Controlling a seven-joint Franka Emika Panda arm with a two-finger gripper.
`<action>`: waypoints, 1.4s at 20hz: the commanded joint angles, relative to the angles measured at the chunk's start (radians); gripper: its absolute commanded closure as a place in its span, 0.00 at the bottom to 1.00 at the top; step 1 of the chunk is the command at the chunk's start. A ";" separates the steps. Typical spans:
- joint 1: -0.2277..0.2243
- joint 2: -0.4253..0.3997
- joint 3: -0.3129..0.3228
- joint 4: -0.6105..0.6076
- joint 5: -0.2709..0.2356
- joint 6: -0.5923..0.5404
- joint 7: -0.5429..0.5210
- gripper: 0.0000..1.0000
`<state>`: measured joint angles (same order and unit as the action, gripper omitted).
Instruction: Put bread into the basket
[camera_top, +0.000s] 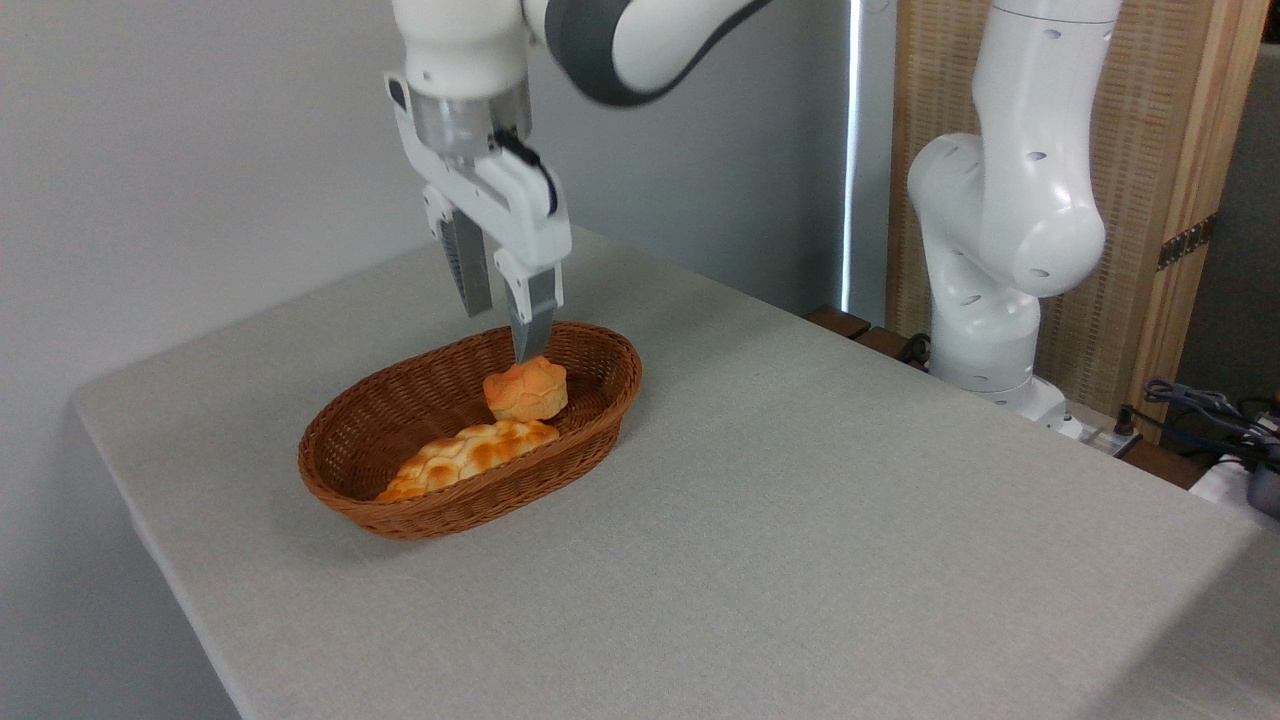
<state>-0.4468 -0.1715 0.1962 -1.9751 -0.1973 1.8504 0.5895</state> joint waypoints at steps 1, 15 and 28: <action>0.000 0.087 0.077 0.220 0.007 -0.157 0.030 0.00; 0.269 0.141 -0.090 0.364 0.145 -0.244 0.101 0.00; 0.283 0.148 -0.121 0.354 0.177 -0.252 0.053 0.00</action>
<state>-0.1834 -0.0293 0.0873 -1.6414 -0.0335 1.6282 0.6520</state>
